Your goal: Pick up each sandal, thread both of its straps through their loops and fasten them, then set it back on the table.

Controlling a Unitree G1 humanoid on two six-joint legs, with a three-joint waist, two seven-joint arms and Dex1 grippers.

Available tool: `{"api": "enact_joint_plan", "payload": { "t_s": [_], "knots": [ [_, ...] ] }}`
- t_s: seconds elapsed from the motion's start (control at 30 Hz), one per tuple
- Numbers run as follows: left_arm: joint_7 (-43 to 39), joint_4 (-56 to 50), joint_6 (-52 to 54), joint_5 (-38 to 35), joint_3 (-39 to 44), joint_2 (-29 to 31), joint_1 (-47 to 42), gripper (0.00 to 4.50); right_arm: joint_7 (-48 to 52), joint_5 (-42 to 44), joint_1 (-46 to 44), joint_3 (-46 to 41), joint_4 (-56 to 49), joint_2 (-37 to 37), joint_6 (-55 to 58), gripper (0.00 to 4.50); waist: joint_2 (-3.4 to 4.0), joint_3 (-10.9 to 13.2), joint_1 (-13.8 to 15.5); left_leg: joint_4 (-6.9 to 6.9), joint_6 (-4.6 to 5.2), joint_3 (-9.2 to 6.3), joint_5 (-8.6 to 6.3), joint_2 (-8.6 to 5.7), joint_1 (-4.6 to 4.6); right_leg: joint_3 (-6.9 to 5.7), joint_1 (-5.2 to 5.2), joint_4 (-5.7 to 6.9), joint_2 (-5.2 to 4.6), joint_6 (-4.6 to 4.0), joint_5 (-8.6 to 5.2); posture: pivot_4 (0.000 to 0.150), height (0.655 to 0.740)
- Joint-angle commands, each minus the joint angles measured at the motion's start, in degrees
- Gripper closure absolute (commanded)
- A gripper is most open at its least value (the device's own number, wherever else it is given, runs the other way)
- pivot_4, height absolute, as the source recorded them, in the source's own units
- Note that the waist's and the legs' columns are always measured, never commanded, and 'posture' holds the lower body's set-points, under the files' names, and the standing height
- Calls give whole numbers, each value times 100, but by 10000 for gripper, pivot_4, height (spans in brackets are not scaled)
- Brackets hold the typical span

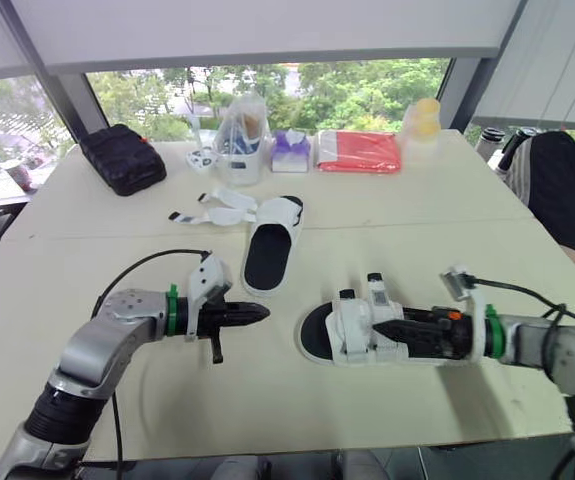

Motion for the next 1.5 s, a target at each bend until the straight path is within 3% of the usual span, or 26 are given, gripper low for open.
{"api": "enact_joint_plan", "payload": {
  "t_s": [0.03,0.2,0.23,0.37,0.5,0.67,0.77,0.9,1.03,1.13,1.33,1.37,1.43,1.5],
  "knots": [
    [16,-173,-43,13,41,135,46,45000,-8,116,-103,55,-131,-55,110,17182,1,0,15,0,0,-2,0,0,0,-1,-1,1,0,-1,0,1500,7400],
    [-15,-177,-102,-4,63,235,125,45000,-76,159,-90,117,-174,-41,213,41454,0,0,3,-1,-1,0,1,0,-1,-1,-2,-2,1,-1,0,1500,7400],
    [-31,-163,-110,-12,70,248,120,45000,-201,249,-101,-7,-180,13,318,44295,-2,-1,0,-1,-1,-1,1,1,-1,-1,-1,-2,1,-1,0,1500,7400],
    [-106,-89,-195,-8,80,290,40,45000,-1118,921,-380,-1081,-95,490,683,44295,2,2,3,-1,1,-3,-1,2,0,-1,-2,1,2,-5,3,1500,7400],
    [-2,105,-318,14,117,140,-219,45000,-3759,1458,-1473,-2776,446,1482,-233,44295,26,20,-37,-1,-7,2,4,0,-3,8,-9,4,2,-14,11,1500,7400],
    [420,304,-447,134,80,-246,-391,45000,-5840,558,-2367,-3249,809,2317,-2182,44295,27,18,-41,-8,-39,-5,23,3,-3,4,-15,14,10,-17,11,1500,7400],
    [680,351,-483,193,92,-498,-426,45000,-6043,-286,-2711,-2883,1365,2488,-3395,44295,27,18,-143,-8,-42,5,25,1,-11,10,-25,14,8,-18,10,1500,7400],
    [962,513,-644,373,58,-717,-501,45000,-6355,-1148,-3536,-2783,3279,2541,-5175,44295,31,20,-303,-2,-40,33,26,-2,-25,31,-52,26,3,-16,11,1500,7400],
    [1030,575,-715,460,26,-793,-518,45000,-6414,-1438,-4005,-2845,4574,2427,-6080,44295,31,20,-411,-10,-43,57,28,7,-26,53,-77,50,14,-19,10,1500,7400],
    [1089,522,-722,463,63,-814,-447,45000,-6421,-1362,-4154,-2989,5156,2406,-6339,32998,31,20,-460,-9,-43,74,28,10,-25,70,-88,87,13,-26,5,1500,7400],
    [1234,413,-733,472,110,-806,-310,45000,-6378,-1399,-3923,-2858,4991,2350,-6185,2812,31,20,-462,-7,-35,100,24,8,-5,106,-87,88,15,-26,5,1500,7400],
    [1257,418,-750,491,106,-806,-315,45000,-6391,-1436,-3824,-2776,4794,2343,-6055,579,31,20,-458,-6,-35,102,24,8,-3,107,-87,89,16,-25,5,1500,7400],
    [1296,406,-794,562,89,-772,-318,45000,-6461,-1403,-3580,-2658,4268,2390,-5733,579,31,20,-453,-4,-34,101,23,8,-2,108,-87,92,16,-25,5,1500,7400],
    [1381,417,-824,702,88,-708,-435,45000,-6701,-1309,-2924,-2427,2913,2508,-5101,579,31,19,-432,-1,-34,101,23,8,-2,108,-87,94,16,-25,5,1500,7400]
  ]
}}
